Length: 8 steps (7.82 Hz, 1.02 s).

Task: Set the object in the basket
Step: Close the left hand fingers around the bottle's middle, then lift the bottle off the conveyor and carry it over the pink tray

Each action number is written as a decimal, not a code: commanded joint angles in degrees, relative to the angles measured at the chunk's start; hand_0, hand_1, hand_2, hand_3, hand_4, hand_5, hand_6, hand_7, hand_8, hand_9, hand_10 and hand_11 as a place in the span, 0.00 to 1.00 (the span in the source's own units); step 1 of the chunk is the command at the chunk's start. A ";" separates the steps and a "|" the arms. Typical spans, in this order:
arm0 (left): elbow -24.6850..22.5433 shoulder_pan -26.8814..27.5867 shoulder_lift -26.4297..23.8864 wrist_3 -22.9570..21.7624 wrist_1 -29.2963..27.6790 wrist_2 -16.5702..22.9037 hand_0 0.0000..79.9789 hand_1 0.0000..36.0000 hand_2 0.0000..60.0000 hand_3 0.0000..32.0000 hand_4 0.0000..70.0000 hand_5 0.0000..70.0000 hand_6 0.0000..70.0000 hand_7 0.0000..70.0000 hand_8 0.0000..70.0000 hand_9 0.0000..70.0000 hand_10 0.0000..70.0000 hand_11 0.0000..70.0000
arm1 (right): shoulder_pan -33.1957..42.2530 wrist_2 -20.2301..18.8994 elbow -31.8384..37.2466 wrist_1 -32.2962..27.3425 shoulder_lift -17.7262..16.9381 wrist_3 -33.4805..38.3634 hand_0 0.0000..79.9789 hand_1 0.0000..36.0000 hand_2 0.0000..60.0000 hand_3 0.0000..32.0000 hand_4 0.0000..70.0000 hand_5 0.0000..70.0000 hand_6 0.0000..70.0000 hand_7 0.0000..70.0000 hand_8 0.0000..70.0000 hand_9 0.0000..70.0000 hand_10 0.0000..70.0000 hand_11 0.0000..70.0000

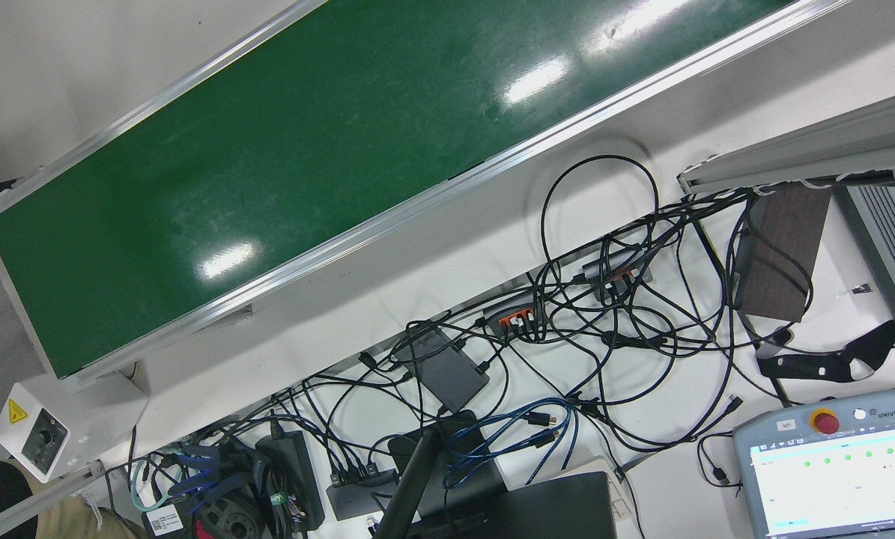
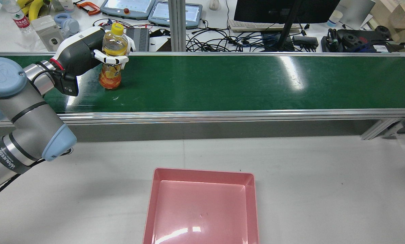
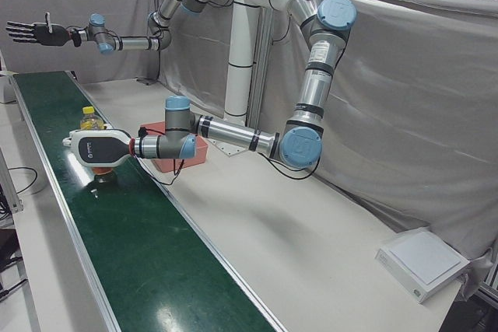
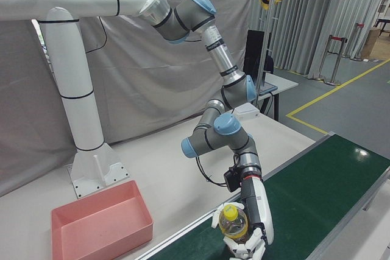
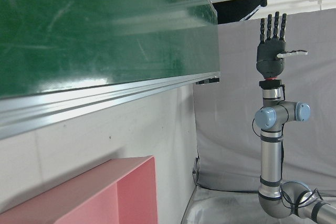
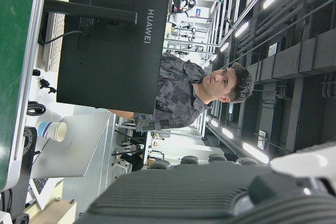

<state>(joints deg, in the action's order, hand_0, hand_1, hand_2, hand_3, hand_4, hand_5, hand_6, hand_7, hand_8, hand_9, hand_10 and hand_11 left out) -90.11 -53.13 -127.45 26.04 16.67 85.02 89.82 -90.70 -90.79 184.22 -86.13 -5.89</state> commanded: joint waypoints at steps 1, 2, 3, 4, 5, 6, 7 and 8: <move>-0.85 0.12 -1.04 0.24 1.26 -0.03 0.64 0.53 1.00 0.00 1.00 1.00 0.96 1.00 1.00 1.00 1.00 1.00 | 0.01 0.00 0.00 0.00 0.00 0.00 0.00 0.00 0.00 0.00 0.00 0.00 0.00 0.00 0.00 0.00 0.00 0.00; -2.34 0.21 -1.83 0.24 1.09 -0.12 0.63 0.51 1.00 0.00 1.00 1.00 0.96 1.00 1.00 1.00 1.00 1.00 | 0.01 0.00 -0.09 0.00 -0.01 0.00 0.00 0.00 0.00 0.00 0.00 0.00 0.00 0.00 0.00 0.00 0.00 0.00; -4.70 0.39 -2.36 0.15 1.00 -0.12 0.63 0.50 1.00 0.00 1.00 1.00 0.98 1.00 1.00 1.00 0.99 1.00 | 0.01 0.00 -0.09 0.00 0.08 0.00 0.00 0.00 0.00 0.00 0.00 0.00 0.00 0.00 0.00 0.00 0.00 0.00; -7.34 1.17 -2.36 0.06 1.08 -0.12 0.63 0.48 1.00 0.00 1.00 1.00 0.99 1.00 1.00 1.00 0.97 1.00 | 0.01 0.00 -0.09 0.00 0.08 0.00 0.00 0.00 0.00 0.00 0.00 0.00 0.00 0.00 0.00 0.00 0.00 0.00; -9.62 2.40 -2.36 -0.11 1.26 -0.12 0.63 0.47 1.00 0.00 1.00 1.00 0.99 1.00 1.00 1.00 0.94 1.00 | 0.01 0.00 -0.09 0.00 0.08 0.00 0.00 0.00 0.00 0.00 0.00 0.00 0.00 0.00 0.00 0.00 0.00 0.00; -12.17 3.81 -2.19 -0.11 1.26 -0.12 0.62 0.45 1.00 0.00 1.00 1.00 0.99 1.00 1.00 1.00 0.93 1.00 | 0.01 0.00 -0.09 0.00 0.08 0.00 0.00 0.00 0.00 0.00 0.00 0.00 0.00 0.00 0.00 0.00 0.00 0.00; -14.37 8.60 -2.10 -0.11 1.00 -0.12 0.62 0.42 1.00 0.00 1.00 1.00 0.98 1.00 1.00 1.00 0.92 1.00 | 0.01 0.00 -0.09 0.00 0.00 0.00 0.00 0.00 0.00 0.00 0.00 0.00 0.00 0.00 0.00 0.00 0.00 0.00; -15.09 13.35 -2.19 -0.03 0.39 -0.12 0.62 0.39 0.93 0.00 1.00 1.00 0.96 1.00 0.98 1.00 0.92 1.00 | 0.01 0.00 -0.09 0.00 -0.01 0.00 0.00 0.00 0.00 0.00 0.00 0.00 0.00 0.00 0.00 0.00 0.00 0.00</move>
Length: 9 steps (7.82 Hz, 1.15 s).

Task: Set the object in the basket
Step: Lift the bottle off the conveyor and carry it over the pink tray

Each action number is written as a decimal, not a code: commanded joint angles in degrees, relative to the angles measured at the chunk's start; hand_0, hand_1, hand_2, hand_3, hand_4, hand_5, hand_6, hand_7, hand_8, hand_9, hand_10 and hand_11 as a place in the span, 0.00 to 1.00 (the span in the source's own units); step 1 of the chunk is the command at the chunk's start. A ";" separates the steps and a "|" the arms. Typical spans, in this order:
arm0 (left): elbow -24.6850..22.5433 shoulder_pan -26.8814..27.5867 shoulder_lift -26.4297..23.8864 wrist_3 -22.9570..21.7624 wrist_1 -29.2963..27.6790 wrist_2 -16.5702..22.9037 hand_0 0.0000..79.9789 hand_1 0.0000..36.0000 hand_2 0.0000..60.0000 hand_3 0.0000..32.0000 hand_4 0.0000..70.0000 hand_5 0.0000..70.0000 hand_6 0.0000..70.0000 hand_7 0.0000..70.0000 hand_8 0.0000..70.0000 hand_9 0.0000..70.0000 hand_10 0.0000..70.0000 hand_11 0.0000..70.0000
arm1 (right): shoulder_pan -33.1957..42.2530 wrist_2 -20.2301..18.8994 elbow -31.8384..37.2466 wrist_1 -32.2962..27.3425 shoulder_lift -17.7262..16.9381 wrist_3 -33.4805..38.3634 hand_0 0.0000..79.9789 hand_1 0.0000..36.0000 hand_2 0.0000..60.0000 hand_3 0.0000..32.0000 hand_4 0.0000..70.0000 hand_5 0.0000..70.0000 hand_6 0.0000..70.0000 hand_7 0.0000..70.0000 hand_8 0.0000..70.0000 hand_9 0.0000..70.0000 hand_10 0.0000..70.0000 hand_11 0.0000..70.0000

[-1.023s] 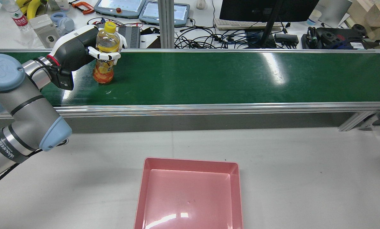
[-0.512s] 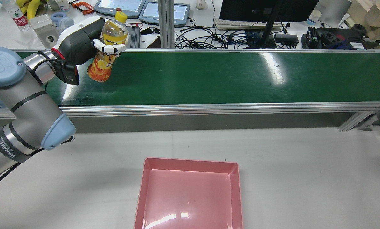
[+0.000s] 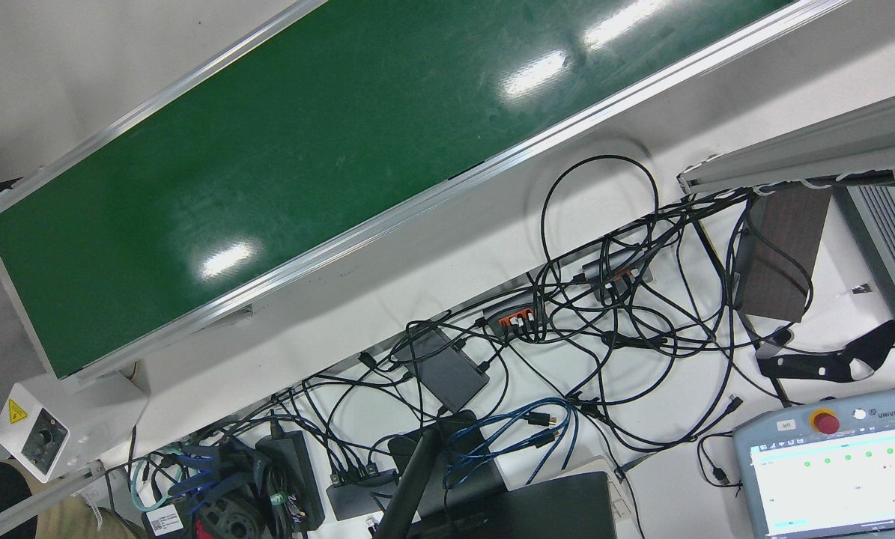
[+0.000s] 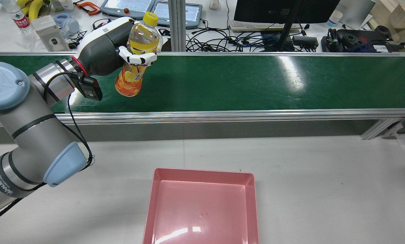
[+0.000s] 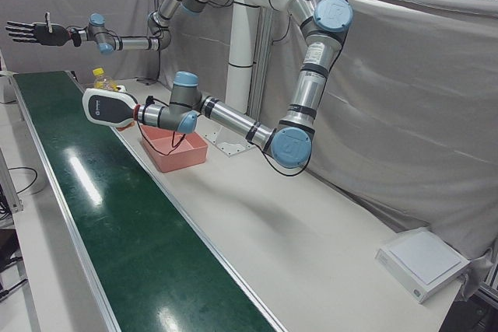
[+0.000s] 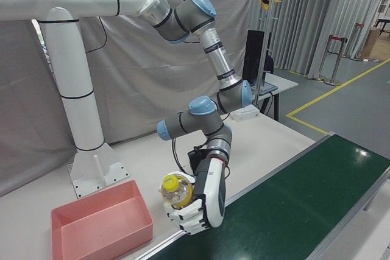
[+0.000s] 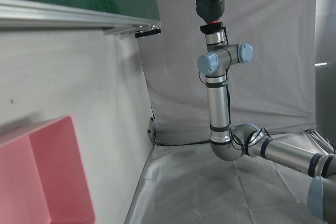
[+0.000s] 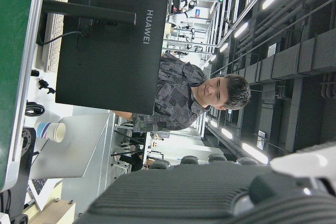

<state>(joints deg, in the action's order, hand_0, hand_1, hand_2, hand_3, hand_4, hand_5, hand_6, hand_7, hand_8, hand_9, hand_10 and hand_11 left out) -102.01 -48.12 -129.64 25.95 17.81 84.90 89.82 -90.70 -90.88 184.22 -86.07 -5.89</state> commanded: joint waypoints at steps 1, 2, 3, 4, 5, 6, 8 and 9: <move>-3.19 12.66 0.01 0.41 -1.20 0.00 0.61 0.35 0.84 0.00 1.00 1.00 0.95 1.00 0.97 1.00 0.89 1.00 | 0.00 0.00 0.00 0.00 -0.07 0.00 0.00 0.00 0.00 0.00 0.00 0.00 0.00 0.00 0.00 0.00 0.00 0.00; -3.19 15.66 0.09 1.72 -2.68 0.00 0.61 0.32 0.80 0.00 1.00 1.00 0.95 1.00 0.95 1.00 0.88 1.00 | 0.00 0.00 0.00 0.00 -0.07 0.00 0.00 0.00 0.00 0.00 0.00 0.00 0.00 0.00 0.00 0.00 0.00 0.00; -3.19 20.21 0.09 3.56 -3.22 0.00 0.61 0.31 0.81 0.00 1.00 1.00 0.96 1.00 0.96 1.00 0.88 1.00 | 0.00 0.00 0.00 0.00 -0.07 0.00 0.00 0.00 0.00 0.00 0.00 0.00 0.00 0.00 0.00 0.00 0.00 0.00; -3.19 23.04 0.09 5.23 -3.40 0.00 0.60 0.26 0.74 0.00 1.00 1.00 0.93 1.00 0.93 1.00 0.87 1.00 | 0.00 0.00 0.00 0.00 0.02 0.00 0.00 0.00 0.00 0.00 0.00 0.00 0.00 0.00 0.00 0.00 0.00 0.00; -3.19 25.07 0.09 6.21 -4.10 0.00 0.59 0.24 0.70 0.00 1.00 1.00 0.92 1.00 0.91 1.00 0.84 1.00 | 0.00 0.00 0.00 0.00 -0.07 0.00 0.00 0.00 0.00 0.00 0.00 0.00 0.00 0.00 0.00 0.00 0.00 0.00; -3.19 26.05 0.18 6.74 -4.80 0.00 0.59 0.22 0.63 0.00 1.00 1.00 0.87 1.00 0.86 1.00 0.80 1.00 | 0.00 0.00 0.00 0.00 -0.07 0.00 0.00 0.00 0.00 0.00 0.00 0.00 0.00 0.00 0.00 0.00 0.00 0.00; -3.19 25.53 2.27 6.92 -8.65 0.00 0.58 0.18 0.05 0.00 0.40 0.49 0.19 0.43 0.35 0.55 0.50 0.72 | 0.00 0.00 0.00 0.00 -0.07 0.00 0.00 0.00 0.00 0.00 0.00 0.00 0.00 0.00 0.00 0.00 0.00 0.00; -3.11 25.53 4.47 6.83 -10.85 0.09 0.58 0.13 0.00 0.00 0.24 0.36 0.01 0.15 0.20 0.30 0.28 0.42 | 0.00 0.00 0.00 0.00 -0.07 0.00 0.00 0.00 0.00 0.00 0.00 0.00 0.00 0.00 0.00 0.00 0.00 0.00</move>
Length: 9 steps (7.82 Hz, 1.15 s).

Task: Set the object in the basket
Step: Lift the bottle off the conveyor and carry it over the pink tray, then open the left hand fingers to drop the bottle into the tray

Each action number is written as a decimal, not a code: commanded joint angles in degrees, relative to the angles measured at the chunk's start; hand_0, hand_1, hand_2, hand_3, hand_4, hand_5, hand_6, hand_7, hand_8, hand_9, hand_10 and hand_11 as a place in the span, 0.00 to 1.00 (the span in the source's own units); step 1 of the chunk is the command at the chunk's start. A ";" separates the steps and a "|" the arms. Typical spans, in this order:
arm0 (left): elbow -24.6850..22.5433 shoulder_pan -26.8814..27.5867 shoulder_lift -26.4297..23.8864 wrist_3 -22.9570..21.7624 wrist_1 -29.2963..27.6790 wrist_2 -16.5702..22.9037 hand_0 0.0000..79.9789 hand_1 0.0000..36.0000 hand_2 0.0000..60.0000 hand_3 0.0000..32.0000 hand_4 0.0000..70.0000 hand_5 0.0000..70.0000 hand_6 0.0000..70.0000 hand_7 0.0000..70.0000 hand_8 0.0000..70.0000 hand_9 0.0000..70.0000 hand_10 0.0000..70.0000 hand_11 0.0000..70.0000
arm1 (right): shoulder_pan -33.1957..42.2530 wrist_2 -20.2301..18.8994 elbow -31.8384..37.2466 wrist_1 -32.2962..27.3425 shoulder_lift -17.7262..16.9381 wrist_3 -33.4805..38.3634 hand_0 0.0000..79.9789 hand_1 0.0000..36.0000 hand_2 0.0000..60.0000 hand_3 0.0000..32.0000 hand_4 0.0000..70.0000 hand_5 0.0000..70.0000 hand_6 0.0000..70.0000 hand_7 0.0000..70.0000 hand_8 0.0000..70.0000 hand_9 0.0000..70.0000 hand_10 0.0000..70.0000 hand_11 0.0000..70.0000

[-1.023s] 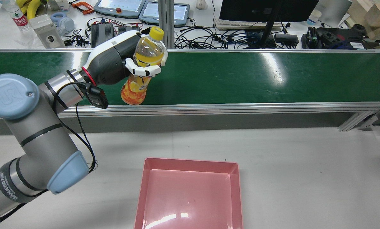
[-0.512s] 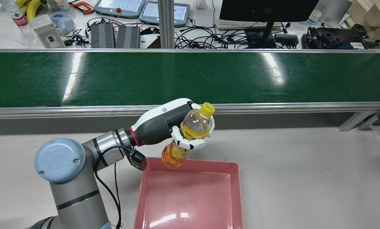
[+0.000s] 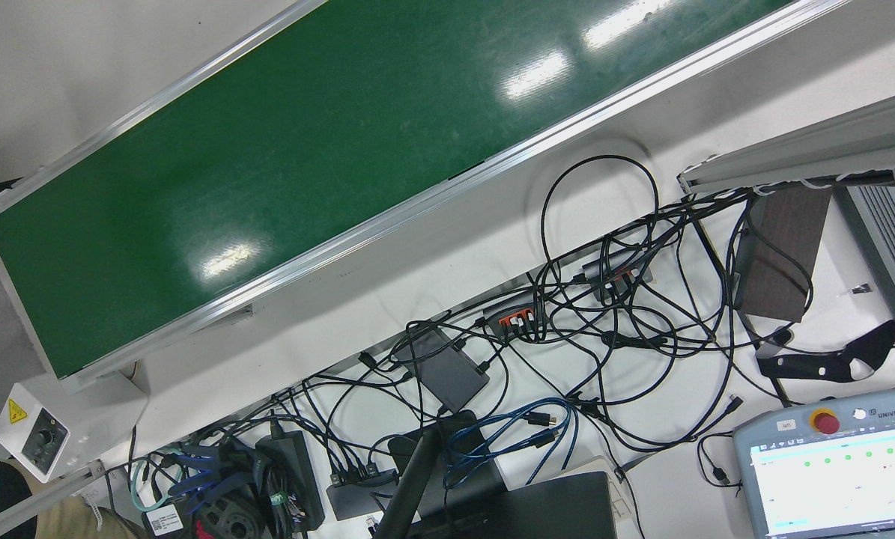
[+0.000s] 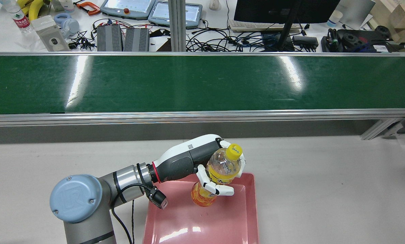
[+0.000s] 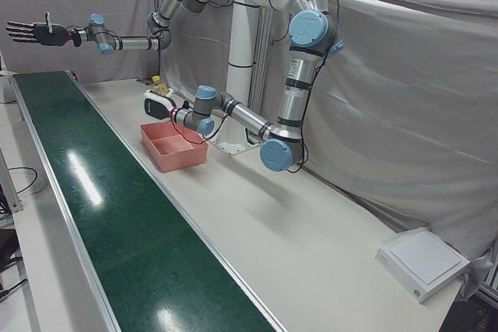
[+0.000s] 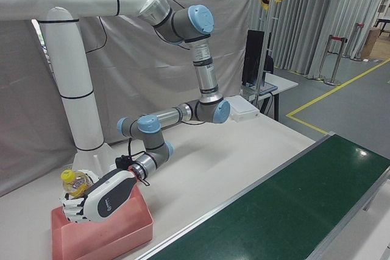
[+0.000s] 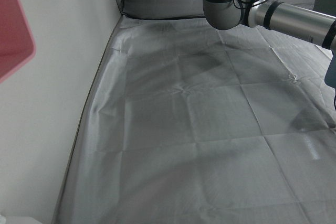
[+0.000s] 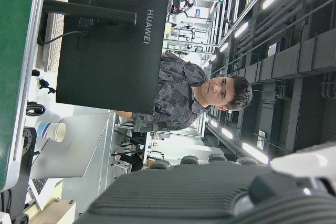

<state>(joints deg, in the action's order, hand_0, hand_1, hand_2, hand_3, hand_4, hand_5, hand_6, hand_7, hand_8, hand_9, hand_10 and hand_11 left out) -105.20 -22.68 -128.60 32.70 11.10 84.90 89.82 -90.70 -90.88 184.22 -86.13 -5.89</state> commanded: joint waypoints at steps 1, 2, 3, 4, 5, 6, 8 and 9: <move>0.17 0.09 3.70 0.08 -5.47 0.18 0.58 0.06 0.00 0.00 0.22 0.18 0.00 0.08 0.13 0.19 0.11 0.16 | 0.00 0.00 0.00 0.00 -0.01 0.00 0.00 0.00 0.00 0.00 0.00 0.00 0.00 0.00 0.00 0.00 0.00 0.00; 0.09 -0.08 3.79 -0.09 -6.44 0.18 0.58 0.00 0.00 0.00 0.19 0.11 0.00 0.06 0.09 0.14 0.06 0.09 | 0.00 0.00 0.00 0.00 -0.01 0.00 0.00 0.00 0.00 0.00 0.00 0.00 0.00 0.00 0.00 0.00 0.00 0.00; 0.09 -0.08 4.23 -0.27 -6.62 0.18 0.57 0.00 0.00 0.00 0.15 0.08 0.00 0.03 0.08 0.12 0.05 0.07 | 0.00 0.00 0.00 0.00 -0.01 0.00 0.00 0.00 0.00 0.00 0.00 0.00 0.00 0.00 0.00 0.00 0.00 0.00; 0.09 -0.17 4.23 -0.36 -6.53 0.18 0.56 0.00 0.00 0.00 0.16 0.07 0.00 0.03 0.08 0.11 0.04 0.05 | 0.00 0.00 0.00 0.00 -0.01 0.00 0.00 0.00 0.00 0.00 0.00 0.00 0.00 0.00 0.00 0.00 0.00 0.00; 0.09 -0.17 4.24 -0.62 -6.62 0.18 0.57 0.00 0.00 0.00 0.16 0.08 0.00 0.02 0.08 0.10 0.04 0.06 | 0.00 0.00 0.00 0.00 -0.01 0.00 0.00 0.00 0.00 0.00 0.00 0.00 0.00 0.00 0.00 0.00 0.00 0.00; 0.00 -0.26 4.24 -0.71 -6.62 0.26 0.57 0.00 0.00 0.00 0.16 0.07 0.00 0.02 0.08 0.10 0.04 0.06 | 0.00 0.00 0.00 0.00 0.08 0.00 0.00 0.00 0.00 0.00 0.00 0.00 0.00 0.00 0.00 0.00 0.00 0.00; -0.09 -0.35 4.24 -0.80 -6.53 0.26 0.58 0.00 0.00 0.00 0.17 0.08 0.00 0.01 0.08 0.10 0.04 0.06 | 0.00 0.00 0.00 0.00 -0.01 0.00 0.00 0.00 0.00 0.00 0.00 0.00 0.00 0.00 0.00 0.00 0.00 0.00; -0.09 -0.35 4.24 -0.88 -6.53 0.26 0.58 0.00 0.00 0.00 0.17 0.09 0.00 0.01 0.08 0.10 0.04 0.07 | 0.00 0.00 0.00 0.00 -0.01 0.00 0.00 0.00 0.00 0.00 0.00 0.00 0.00 0.00 0.00 0.00 0.00 0.00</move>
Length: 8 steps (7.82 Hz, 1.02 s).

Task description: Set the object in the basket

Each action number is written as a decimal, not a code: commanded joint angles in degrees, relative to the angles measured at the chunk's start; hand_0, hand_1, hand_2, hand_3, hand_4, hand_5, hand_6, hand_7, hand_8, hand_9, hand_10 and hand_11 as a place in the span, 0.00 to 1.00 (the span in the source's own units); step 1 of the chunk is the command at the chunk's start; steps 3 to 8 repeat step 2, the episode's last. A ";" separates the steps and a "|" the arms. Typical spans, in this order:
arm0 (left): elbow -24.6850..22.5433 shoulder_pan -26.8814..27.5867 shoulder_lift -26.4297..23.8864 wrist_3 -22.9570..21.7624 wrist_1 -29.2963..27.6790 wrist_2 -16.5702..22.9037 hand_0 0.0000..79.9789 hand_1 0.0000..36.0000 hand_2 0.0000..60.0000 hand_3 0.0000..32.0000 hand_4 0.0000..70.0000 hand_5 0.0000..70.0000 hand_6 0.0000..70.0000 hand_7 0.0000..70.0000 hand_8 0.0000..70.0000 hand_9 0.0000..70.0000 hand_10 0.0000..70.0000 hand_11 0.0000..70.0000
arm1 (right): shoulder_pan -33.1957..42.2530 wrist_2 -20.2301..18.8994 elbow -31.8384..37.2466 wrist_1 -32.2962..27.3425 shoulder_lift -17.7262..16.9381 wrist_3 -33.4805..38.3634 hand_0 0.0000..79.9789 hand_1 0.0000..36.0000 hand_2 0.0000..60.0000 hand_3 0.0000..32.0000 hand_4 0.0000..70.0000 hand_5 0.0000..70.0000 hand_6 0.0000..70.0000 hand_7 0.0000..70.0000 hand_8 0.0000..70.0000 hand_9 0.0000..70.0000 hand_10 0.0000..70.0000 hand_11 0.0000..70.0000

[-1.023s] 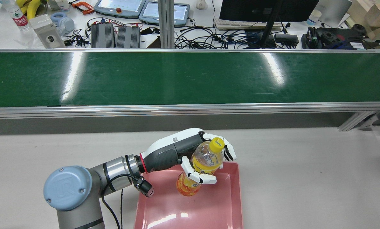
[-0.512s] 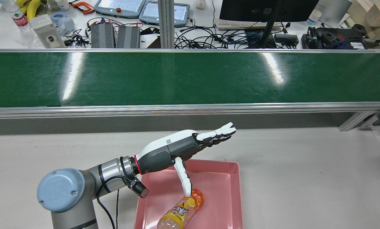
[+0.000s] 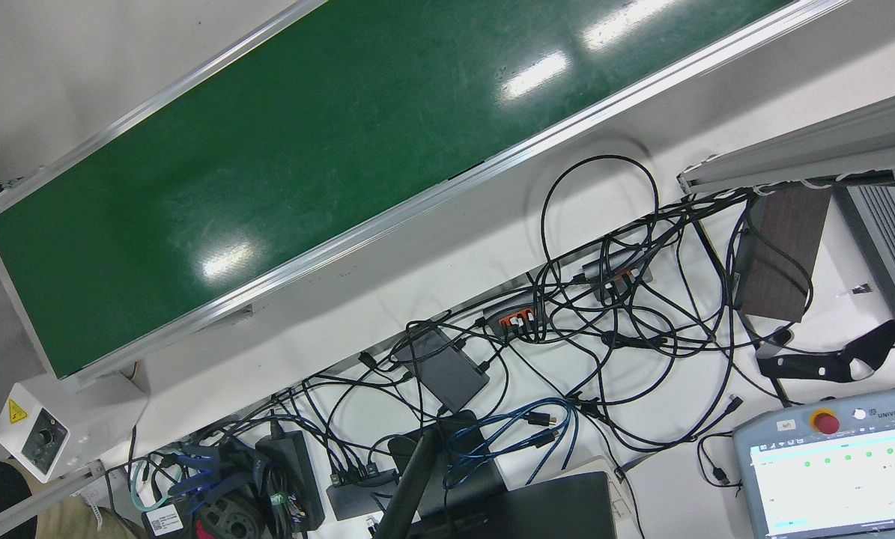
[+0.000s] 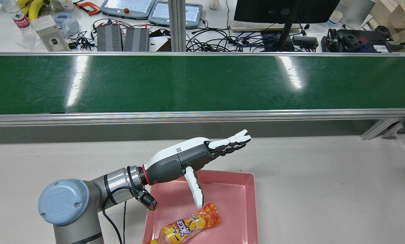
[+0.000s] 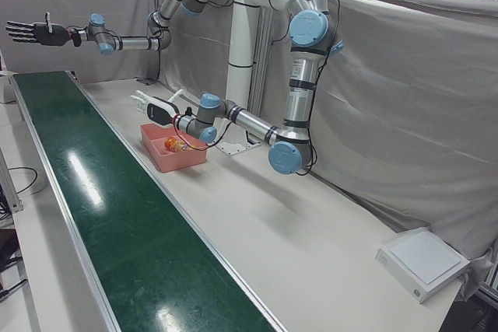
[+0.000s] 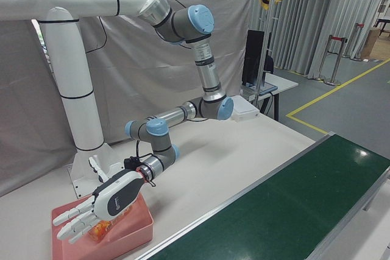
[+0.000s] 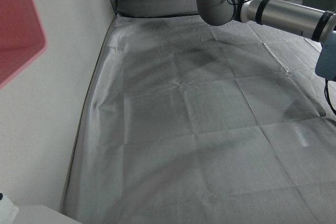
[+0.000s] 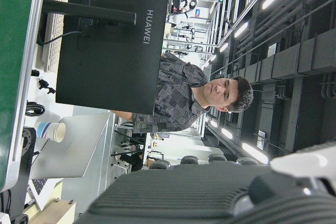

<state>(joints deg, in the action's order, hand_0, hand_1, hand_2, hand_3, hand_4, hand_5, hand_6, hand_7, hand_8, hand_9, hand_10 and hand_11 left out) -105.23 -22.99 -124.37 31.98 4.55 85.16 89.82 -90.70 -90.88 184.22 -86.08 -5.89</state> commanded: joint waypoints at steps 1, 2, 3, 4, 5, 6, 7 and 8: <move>-0.06 0.05 0.00 -0.16 0.02 0.10 0.57 0.00 0.00 0.00 0.18 0.09 0.00 0.01 0.08 0.11 0.04 0.06 | 0.00 0.00 0.00 0.00 -0.05 0.00 0.00 0.00 0.00 0.00 0.00 0.00 0.00 0.00 0.00 0.00 0.00 0.00; -0.06 0.05 0.00 -0.16 0.02 0.10 0.57 0.00 0.00 0.00 0.18 0.10 0.00 0.01 0.08 0.10 0.05 0.07 | 0.00 0.00 0.00 0.00 0.04 0.00 0.00 0.00 0.00 0.00 0.00 0.00 0.00 0.00 0.00 0.00 0.00 0.00; -0.06 0.05 0.00 -0.16 0.02 0.10 0.57 0.00 0.00 0.00 0.18 0.10 0.00 0.01 0.08 0.10 0.05 0.07 | 0.00 0.00 0.00 0.00 0.04 0.00 0.00 0.00 0.00 0.00 0.00 0.00 0.00 0.00 0.00 0.00 0.00 0.00; -0.06 0.05 0.00 -0.16 0.02 0.10 0.57 0.00 0.00 0.00 0.18 0.10 0.00 0.01 0.08 0.10 0.05 0.07 | 0.00 0.00 0.00 0.00 0.04 0.00 0.00 0.00 0.00 0.00 0.00 0.00 0.00 0.00 0.00 0.00 0.00 0.00; -0.06 0.05 0.00 -0.16 0.02 0.10 0.57 0.00 0.00 0.00 0.18 0.10 0.00 0.01 0.08 0.10 0.05 0.07 | 0.00 0.00 0.00 0.00 0.04 0.00 0.00 0.00 0.00 0.00 0.00 0.00 0.00 0.00 0.00 0.00 0.00 0.00; -0.06 0.05 0.00 -0.16 0.02 0.10 0.57 0.00 0.00 0.00 0.18 0.10 0.00 0.01 0.08 0.10 0.05 0.07 | 0.00 0.00 0.00 0.00 0.04 0.00 0.00 0.00 0.00 0.00 0.00 0.00 0.00 0.00 0.00 0.00 0.00 0.00; -0.06 0.05 0.00 -0.16 0.02 0.10 0.57 0.00 0.00 0.00 0.18 0.10 0.00 0.01 0.08 0.10 0.05 0.07 | 0.00 0.00 0.00 0.00 0.04 0.00 0.00 0.00 0.00 0.00 0.00 0.00 0.00 0.00 0.00 0.00 0.00 0.00; -0.06 0.05 0.00 -0.16 0.02 0.10 0.57 0.00 0.00 0.00 0.18 0.10 0.00 0.01 0.08 0.10 0.05 0.07 | 0.00 0.00 0.00 0.00 0.04 0.00 0.00 0.00 0.00 0.00 0.00 0.00 0.00 0.00 0.00 0.00 0.00 0.00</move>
